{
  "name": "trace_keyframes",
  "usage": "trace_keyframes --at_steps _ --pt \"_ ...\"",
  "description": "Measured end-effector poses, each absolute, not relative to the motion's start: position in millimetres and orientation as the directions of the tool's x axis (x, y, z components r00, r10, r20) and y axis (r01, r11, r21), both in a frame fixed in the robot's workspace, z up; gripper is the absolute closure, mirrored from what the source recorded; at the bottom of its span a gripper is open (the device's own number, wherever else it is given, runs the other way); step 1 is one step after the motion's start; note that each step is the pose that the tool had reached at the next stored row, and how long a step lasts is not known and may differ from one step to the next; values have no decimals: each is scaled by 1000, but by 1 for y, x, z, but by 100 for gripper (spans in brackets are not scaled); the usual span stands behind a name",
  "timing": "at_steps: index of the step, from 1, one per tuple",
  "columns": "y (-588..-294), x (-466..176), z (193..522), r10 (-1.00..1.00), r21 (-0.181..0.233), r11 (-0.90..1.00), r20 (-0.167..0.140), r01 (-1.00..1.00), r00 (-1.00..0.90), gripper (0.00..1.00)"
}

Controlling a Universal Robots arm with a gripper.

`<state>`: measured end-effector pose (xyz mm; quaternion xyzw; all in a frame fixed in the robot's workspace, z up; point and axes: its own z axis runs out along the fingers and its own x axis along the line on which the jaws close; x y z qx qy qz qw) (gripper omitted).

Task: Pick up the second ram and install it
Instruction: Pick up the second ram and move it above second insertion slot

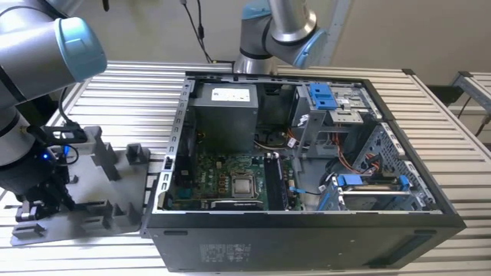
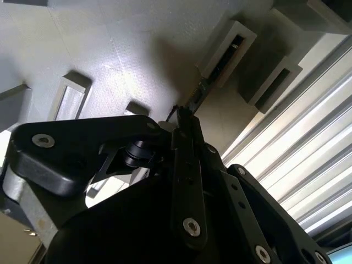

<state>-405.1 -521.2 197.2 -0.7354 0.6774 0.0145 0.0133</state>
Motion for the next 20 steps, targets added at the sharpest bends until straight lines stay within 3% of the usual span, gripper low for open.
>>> trace_keyframes --at_steps 10,20 --pt "-519 -405 216 -996 0 -83 -39 -997 83 86" --pt "-518 -405 260 -996 0 -83 -39 -997 83 86"
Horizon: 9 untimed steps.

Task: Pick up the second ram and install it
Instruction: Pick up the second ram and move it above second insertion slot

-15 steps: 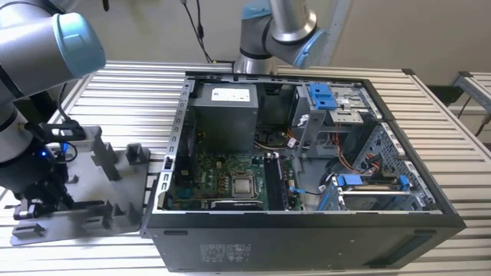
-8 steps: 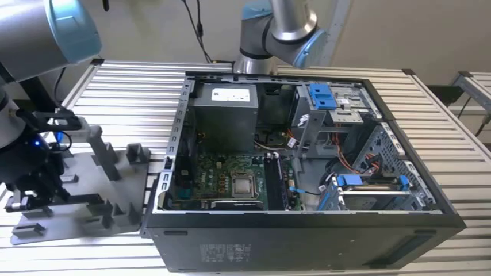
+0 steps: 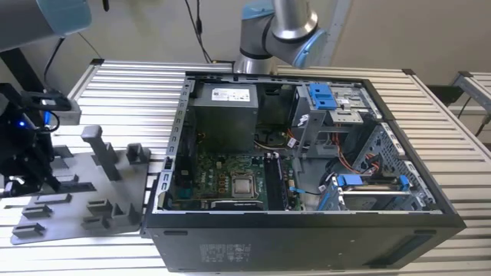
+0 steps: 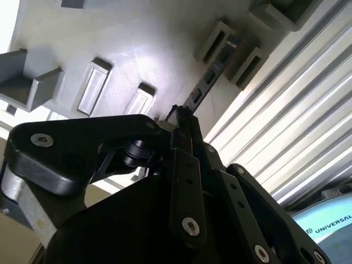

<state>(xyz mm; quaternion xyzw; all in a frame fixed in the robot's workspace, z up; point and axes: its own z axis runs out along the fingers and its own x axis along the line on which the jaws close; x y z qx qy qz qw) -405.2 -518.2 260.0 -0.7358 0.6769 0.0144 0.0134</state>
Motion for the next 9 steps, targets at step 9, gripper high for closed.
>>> trace_keyframes --at_steps 9 --pt "-518 -405 292 -996 -1 -82 -39 -997 82 86"
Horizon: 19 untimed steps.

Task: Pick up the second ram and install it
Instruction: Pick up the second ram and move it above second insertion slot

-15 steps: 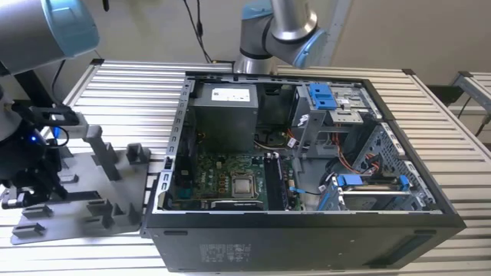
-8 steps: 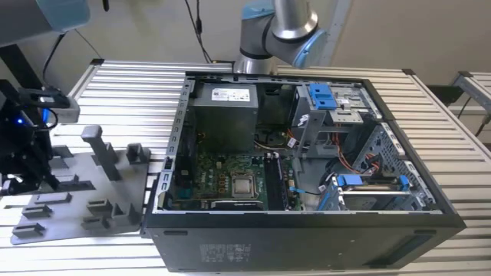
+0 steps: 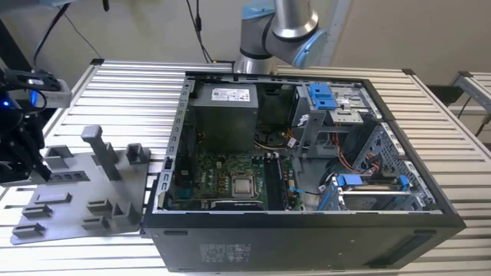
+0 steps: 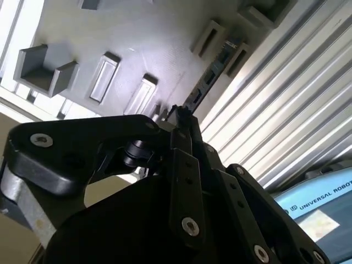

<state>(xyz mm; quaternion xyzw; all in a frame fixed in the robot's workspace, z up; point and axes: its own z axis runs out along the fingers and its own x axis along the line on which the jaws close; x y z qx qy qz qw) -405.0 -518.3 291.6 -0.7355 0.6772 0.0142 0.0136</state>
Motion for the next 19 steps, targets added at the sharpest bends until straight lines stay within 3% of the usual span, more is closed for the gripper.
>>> trace_keyframes --at_steps 7,19 --pt "-518 -405 297 -998 -2 -40 -39 -999 40 86" --pt "-518 -405 351 -998 -3 -39 -39 -999 40 86"
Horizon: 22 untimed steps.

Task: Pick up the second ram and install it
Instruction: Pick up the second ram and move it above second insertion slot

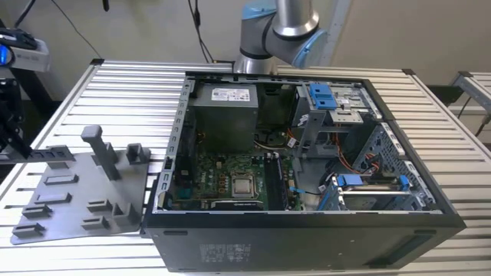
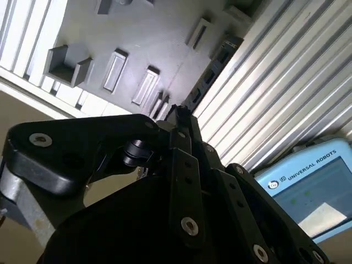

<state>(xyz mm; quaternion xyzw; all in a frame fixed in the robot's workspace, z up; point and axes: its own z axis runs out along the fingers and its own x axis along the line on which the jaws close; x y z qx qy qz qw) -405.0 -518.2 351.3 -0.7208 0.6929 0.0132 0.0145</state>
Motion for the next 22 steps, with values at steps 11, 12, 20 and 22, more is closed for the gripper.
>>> trace_keyframes --at_steps 11,12,20,22 --pt "-518 -405 401 -998 -3 -39 -39 -999 40 86" --pt "-518 -405 406 -998 -3 -39 -39 -999 40 86" --pt "-518 -405 434 -998 -3 -39 -39 -999 40 86" --pt "-518 -405 436 -998 -3 -39 -39 -999 40 86"
